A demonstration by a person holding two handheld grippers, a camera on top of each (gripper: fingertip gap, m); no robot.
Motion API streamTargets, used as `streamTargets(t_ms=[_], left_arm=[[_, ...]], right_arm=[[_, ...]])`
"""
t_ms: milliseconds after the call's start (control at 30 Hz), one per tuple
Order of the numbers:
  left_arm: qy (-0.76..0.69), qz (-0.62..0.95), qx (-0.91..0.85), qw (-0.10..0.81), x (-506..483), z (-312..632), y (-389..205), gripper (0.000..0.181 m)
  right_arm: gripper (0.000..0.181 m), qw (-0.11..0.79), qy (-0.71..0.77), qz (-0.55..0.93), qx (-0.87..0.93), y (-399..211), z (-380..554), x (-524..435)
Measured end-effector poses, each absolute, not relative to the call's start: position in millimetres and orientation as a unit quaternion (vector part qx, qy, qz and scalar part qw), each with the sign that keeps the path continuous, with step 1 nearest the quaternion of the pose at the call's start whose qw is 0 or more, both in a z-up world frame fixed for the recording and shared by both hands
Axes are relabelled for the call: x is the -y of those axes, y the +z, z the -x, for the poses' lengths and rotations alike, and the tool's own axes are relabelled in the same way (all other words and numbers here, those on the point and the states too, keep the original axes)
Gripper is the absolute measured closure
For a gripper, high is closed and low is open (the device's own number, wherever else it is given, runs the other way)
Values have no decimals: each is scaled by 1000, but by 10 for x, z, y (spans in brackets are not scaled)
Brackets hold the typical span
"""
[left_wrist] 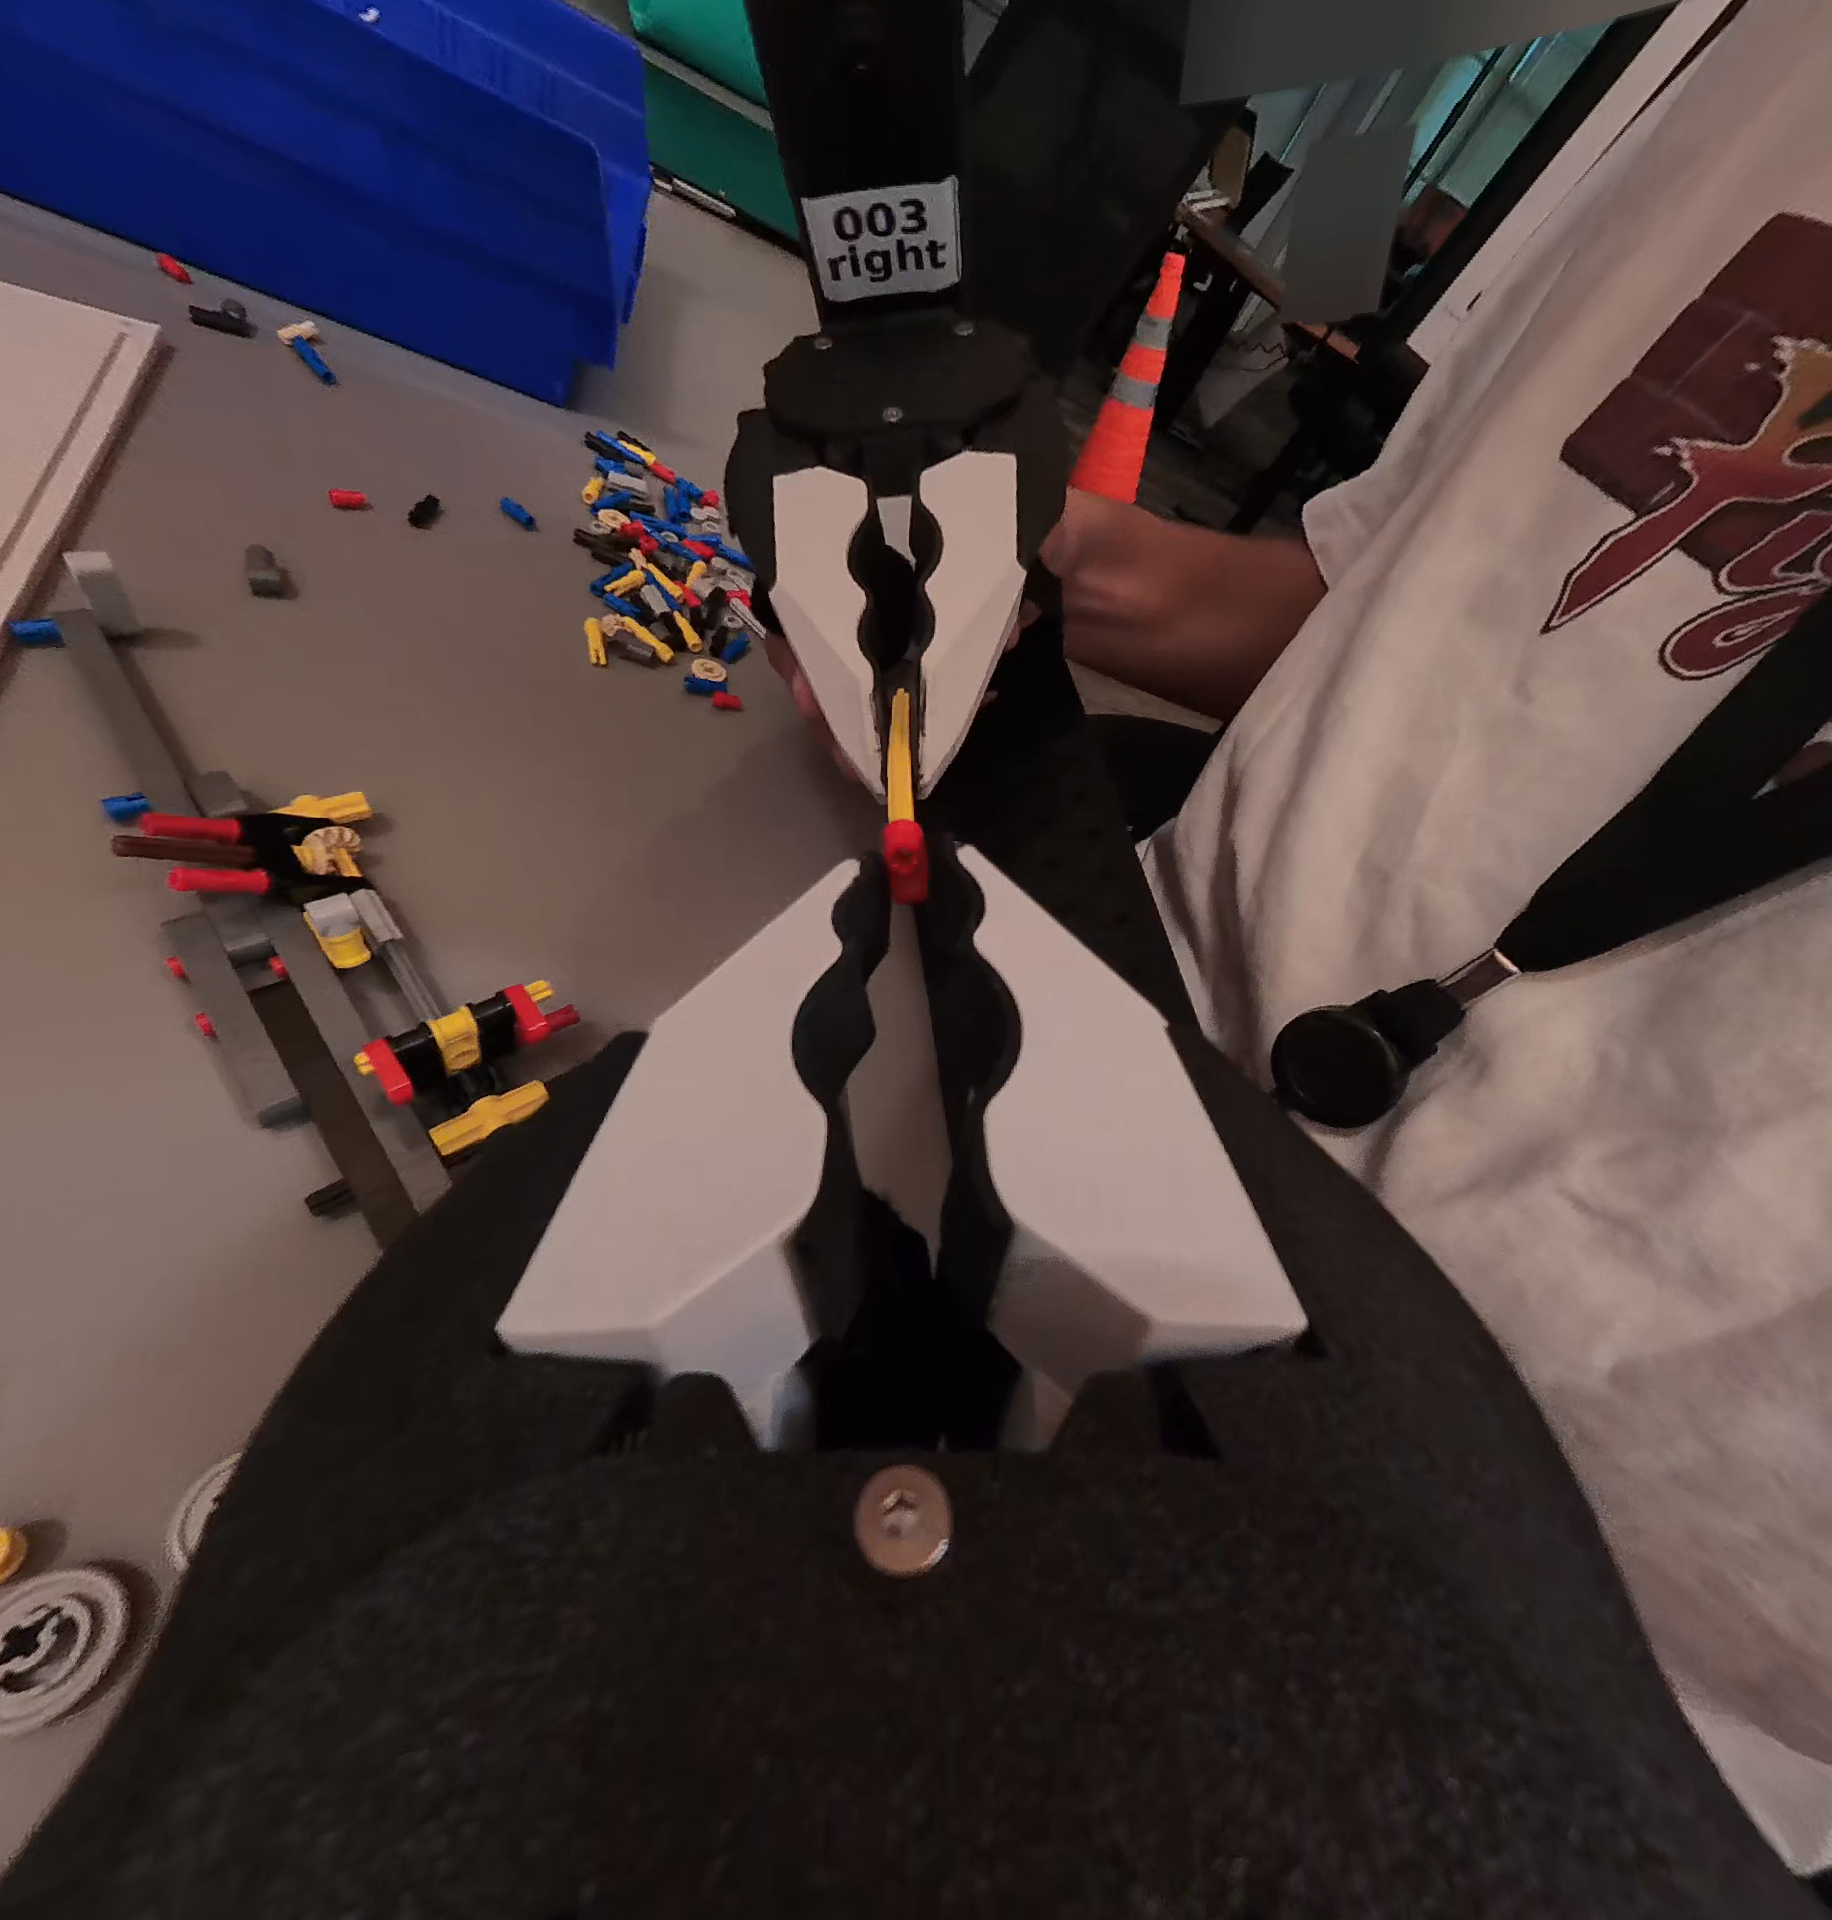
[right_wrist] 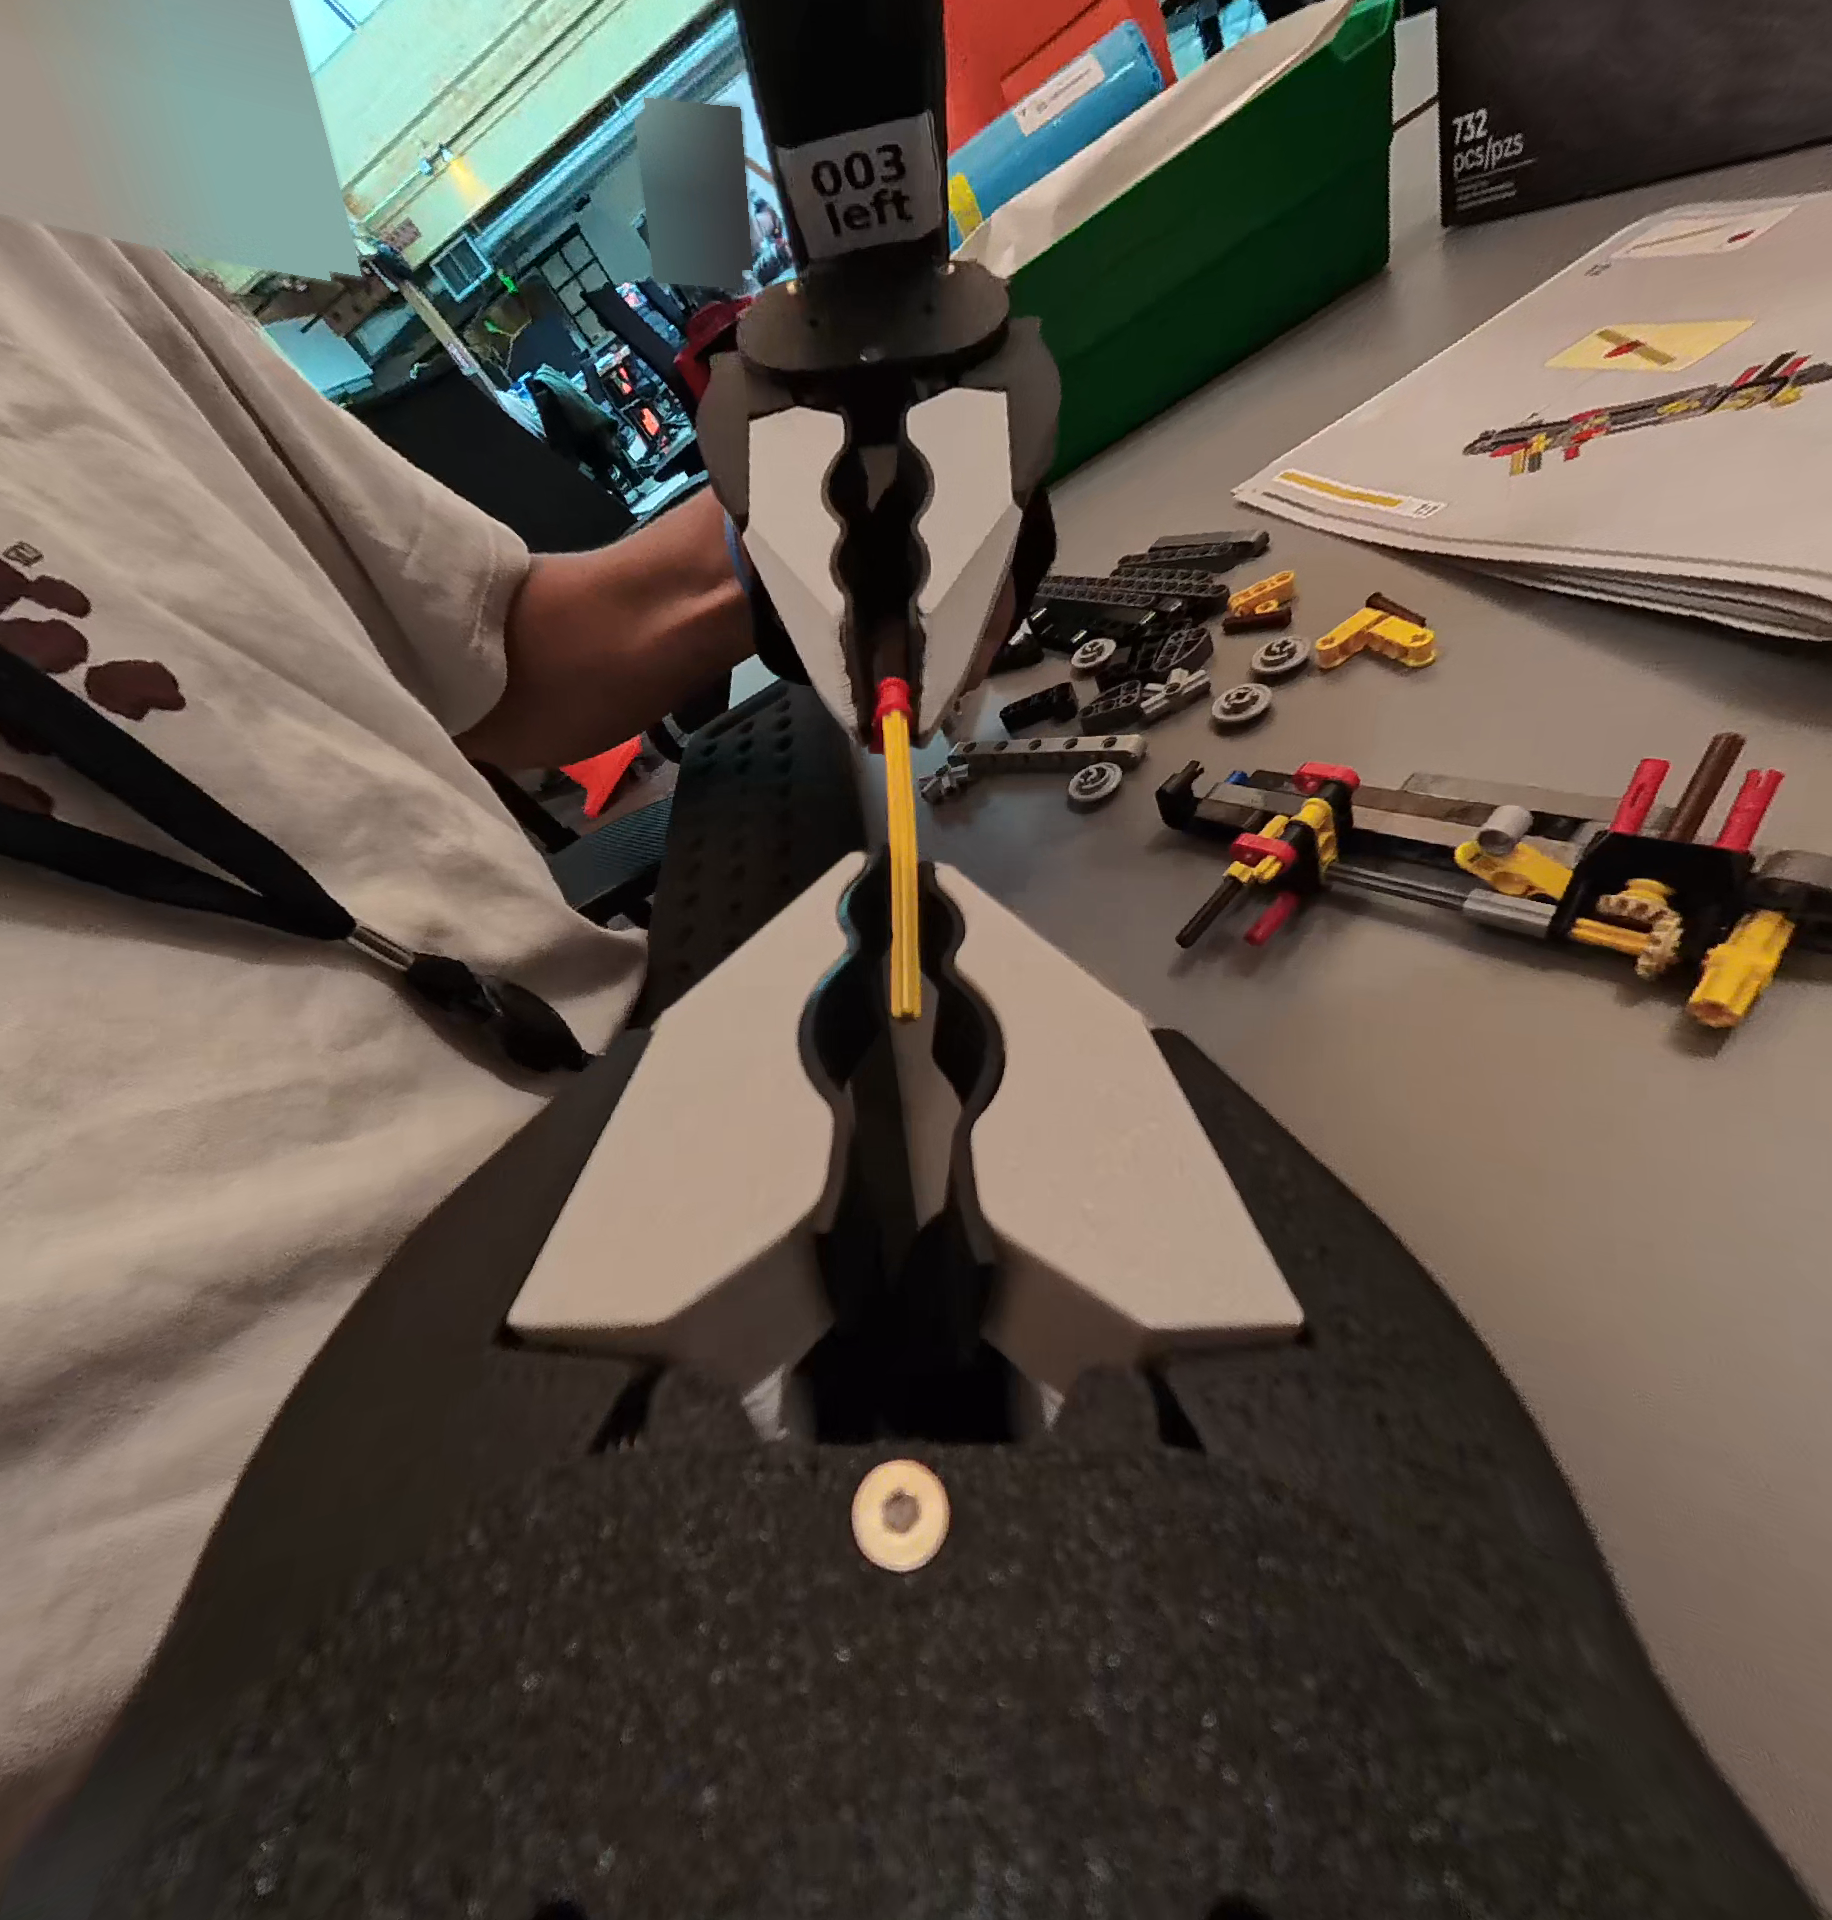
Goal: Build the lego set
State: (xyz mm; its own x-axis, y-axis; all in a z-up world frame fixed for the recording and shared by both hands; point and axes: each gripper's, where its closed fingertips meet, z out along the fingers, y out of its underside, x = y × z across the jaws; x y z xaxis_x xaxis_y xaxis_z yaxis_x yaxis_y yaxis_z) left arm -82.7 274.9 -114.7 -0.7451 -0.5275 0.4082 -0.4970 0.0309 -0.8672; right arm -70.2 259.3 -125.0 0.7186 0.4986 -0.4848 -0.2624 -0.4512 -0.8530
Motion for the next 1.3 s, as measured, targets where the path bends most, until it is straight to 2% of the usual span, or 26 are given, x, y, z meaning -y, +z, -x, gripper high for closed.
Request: streamTargets(t_ms=[600, 700, 800, 933, 1100, 1200, 1233, 1300], left_arm=[[-574, 322, -752, 23, -2727, 849, -1146, 175], [-528, 286, -799, 37, -2687, 889, -1161, 175], [-470, 268, -840, 41, -2761, 949, -1269, 175], [-441, 258, -860, 14, -2750, 1061, -1451, 175], [-432, 276, -859, 7, -2735, 1045, -1626, 175], [-454, 322, -830, 41, -2803, 881, -1602, 175], [-465, 345, -813, 64, -2837, 794, -1565, 175], [-473, 402, -776, 115, -2936, 619, -1528, 175]], right_arm=[[179, 472, 351, 800, 116, -1437, 849, -2583], [178, 437, 327, 823, 157, -1567, 969, -2566], [178, 457, 313, 818, 153, -1517, 866, -2592], [178, 437, 288, 833, 180, -1637, 917, -2575], [178, 419, 274, 848, 176, -1724, 844, -2580], [176, 419, 230, 867, 141, -1739, 704, -2641], [170, 441, 191, 869, 120, -1689, 587, -2689], [131, 483, 113, 865, 76, -1570, 361, -2745]])
